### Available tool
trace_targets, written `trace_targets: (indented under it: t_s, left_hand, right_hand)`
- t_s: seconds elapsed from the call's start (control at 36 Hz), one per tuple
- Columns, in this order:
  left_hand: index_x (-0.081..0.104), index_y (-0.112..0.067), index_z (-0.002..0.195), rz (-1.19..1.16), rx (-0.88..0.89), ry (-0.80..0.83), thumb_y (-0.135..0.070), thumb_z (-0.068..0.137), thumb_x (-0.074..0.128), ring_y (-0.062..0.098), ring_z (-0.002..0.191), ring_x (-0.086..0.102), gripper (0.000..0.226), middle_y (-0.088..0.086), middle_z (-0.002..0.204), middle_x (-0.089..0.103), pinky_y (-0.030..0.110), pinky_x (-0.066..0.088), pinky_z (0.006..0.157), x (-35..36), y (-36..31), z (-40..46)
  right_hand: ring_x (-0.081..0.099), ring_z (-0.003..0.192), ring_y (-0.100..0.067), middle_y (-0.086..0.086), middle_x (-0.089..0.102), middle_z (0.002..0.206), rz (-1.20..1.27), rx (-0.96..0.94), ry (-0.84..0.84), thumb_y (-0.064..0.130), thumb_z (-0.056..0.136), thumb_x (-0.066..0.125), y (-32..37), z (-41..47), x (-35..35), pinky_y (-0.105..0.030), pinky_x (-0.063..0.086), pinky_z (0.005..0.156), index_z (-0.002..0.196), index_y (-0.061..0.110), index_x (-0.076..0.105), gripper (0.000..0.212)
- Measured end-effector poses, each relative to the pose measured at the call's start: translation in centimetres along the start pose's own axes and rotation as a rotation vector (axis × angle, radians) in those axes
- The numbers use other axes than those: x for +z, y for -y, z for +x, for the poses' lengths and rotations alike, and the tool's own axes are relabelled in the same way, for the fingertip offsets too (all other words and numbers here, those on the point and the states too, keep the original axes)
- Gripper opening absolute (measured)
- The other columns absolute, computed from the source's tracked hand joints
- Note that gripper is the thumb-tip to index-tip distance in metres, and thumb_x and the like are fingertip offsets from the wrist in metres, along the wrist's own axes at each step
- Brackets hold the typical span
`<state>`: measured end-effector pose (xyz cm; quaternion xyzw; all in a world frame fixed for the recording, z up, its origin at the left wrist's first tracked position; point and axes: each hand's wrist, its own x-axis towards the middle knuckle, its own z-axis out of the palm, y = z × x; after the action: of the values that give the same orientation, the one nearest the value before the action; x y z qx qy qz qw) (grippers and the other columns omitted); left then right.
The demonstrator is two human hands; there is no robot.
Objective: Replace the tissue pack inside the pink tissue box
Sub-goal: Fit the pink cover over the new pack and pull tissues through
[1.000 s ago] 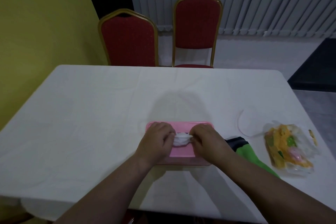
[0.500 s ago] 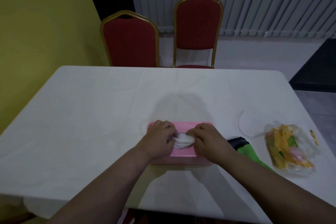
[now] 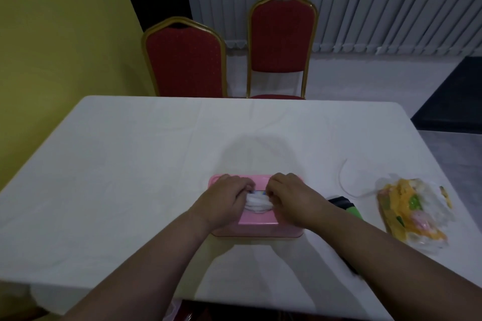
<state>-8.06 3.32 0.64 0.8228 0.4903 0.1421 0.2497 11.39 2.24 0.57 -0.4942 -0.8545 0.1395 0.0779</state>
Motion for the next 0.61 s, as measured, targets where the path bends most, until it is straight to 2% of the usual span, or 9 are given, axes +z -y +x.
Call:
trace_targets:
  t_s: [0.06, 0.11, 0.19, 0.25, 0.33, 0.42, 0.47, 0.56, 0.61]
  left_hand:
    - [0.067, -0.016, 0.108, 0.064, 0.022, 0.065, -0.021, 0.08, 0.036, 0.02, 0.095, 0.052, 0.043, 0.003, 0.105, 0.065, 0.026, 0.037, 0.086, -0.3, 0.1, 0.4]
    - [0.068, -0.015, 0.107, 0.089, 0.017, 0.117, -0.022, 0.077, 0.038, 0.02, 0.096, 0.05, 0.044, 0.003, 0.103, 0.06, 0.029, 0.039, 0.087, -0.6, 0.3, 0.5]
    - [0.065, -0.012, 0.1, 0.098, 0.019, 0.166, -0.023, 0.072, 0.039, 0.019, 0.092, 0.046, 0.04, 0.001, 0.097, 0.055, 0.031, 0.04, 0.083, -1.0, 0.2, 0.6]
    - [0.06, -0.012, 0.09, 0.098, 0.041, 0.177, -0.021, 0.068, 0.04, 0.017, 0.084, 0.042, 0.031, -0.002, 0.087, 0.049, 0.03, 0.038, 0.075, -1.3, 0.1, 0.7]
    - [0.05, -0.017, 0.078, 0.092, 0.055, 0.191, -0.021, 0.067, 0.042, 0.018, 0.08, 0.041, 0.014, -0.003, 0.076, 0.044, 0.033, 0.039, 0.068, -2.0, -0.2, 0.6]
    - [0.047, -0.018, 0.078, 0.126, 0.079, 0.199, -0.016, 0.073, 0.046, 0.018, 0.08, 0.041, 0.005, -0.003, 0.074, 0.046, 0.031, 0.037, 0.065, -2.3, -0.5, 0.5]
    - [0.055, -0.012, 0.084, 0.182, 0.096, 0.181, -0.011, 0.077, 0.051, 0.019, 0.08, 0.042, 0.008, 0.002, 0.08, 0.055, 0.031, 0.037, 0.068, -2.4, -0.6, 0.5]
    - [0.063, -0.009, 0.096, 0.248, 0.106, 0.146, -0.013, 0.076, 0.056, 0.023, 0.085, 0.049, 0.021, 0.007, 0.089, 0.062, 0.033, 0.042, 0.072, -2.4, -0.2, 0.5]
    - [0.065, -0.011, 0.097, 0.234, 0.109, 0.108, -0.016, 0.074, 0.058, 0.023, 0.084, 0.053, 0.024, 0.006, 0.089, 0.064, 0.032, 0.044, 0.071, -2.1, 0.1, 0.3]
  right_hand:
    - [0.051, 0.067, -0.028, -0.01, 0.059, 0.079, 0.0, 0.005, -0.035, 0.014, 0.085, 0.037, 0.2, -0.2, -0.1, -0.035, 0.035, 0.059, 0.083, 0.008, 0.059, 0.023]
    - [0.044, 0.081, -0.024, -0.008, 0.057, 0.093, -0.018, 0.012, -0.022, 0.012, 0.093, 0.04, 0.2, -0.5, 0.1, -0.03, 0.025, 0.069, 0.098, 0.009, 0.056, 0.016]
    - [0.036, 0.085, -0.018, -0.007, 0.055, 0.101, 0.008, 0.044, -0.023, 0.014, 0.095, 0.042, 0.4, -0.8, 0.0, -0.028, 0.019, 0.068, 0.103, 0.012, 0.052, 0.013]
    - [0.042, 0.088, -0.022, -0.007, 0.056, 0.101, 0.041, 0.063, -0.057, 0.014, 0.094, 0.042, 0.3, -1.3, 0.0, -0.025, 0.02, 0.069, 0.103, 0.011, 0.054, 0.015]
    - [0.046, 0.09, -0.025, -0.008, 0.056, 0.097, 0.065, 0.045, -0.073, 0.014, 0.085, 0.047, 0.1, -1.5, -0.6, -0.03, 0.033, 0.074, 0.103, 0.009, 0.058, 0.022]
    - [0.043, 0.079, -0.024, -0.01, 0.056, 0.085, 0.002, 0.021, 0.005, 0.02, 0.076, 0.038, -0.1, -1.1, -0.8, -0.032, 0.034, 0.071, 0.089, 0.008, 0.062, 0.03]
    - [0.046, 0.076, -0.026, -0.01, 0.057, 0.083, -0.018, 0.024, 0.027, 0.023, 0.074, 0.031, -0.4, -0.6, -0.5, -0.033, 0.037, 0.071, 0.081, 0.008, 0.062, 0.035]
    - [0.049, 0.085, -0.026, -0.008, 0.058, 0.098, -0.078, 0.038, 0.067, 0.023, 0.084, 0.048, -0.8, -0.1, -1.2, -0.033, 0.038, 0.079, 0.088, 0.009, 0.06, 0.019]
    - [0.044, 0.083, -0.021, -0.007, 0.057, 0.098, -0.094, 0.033, 0.118, 0.024, 0.087, 0.055, -0.8, 0.2, -1.9, -0.03, 0.034, 0.078, 0.082, 0.015, 0.05, 0.011]
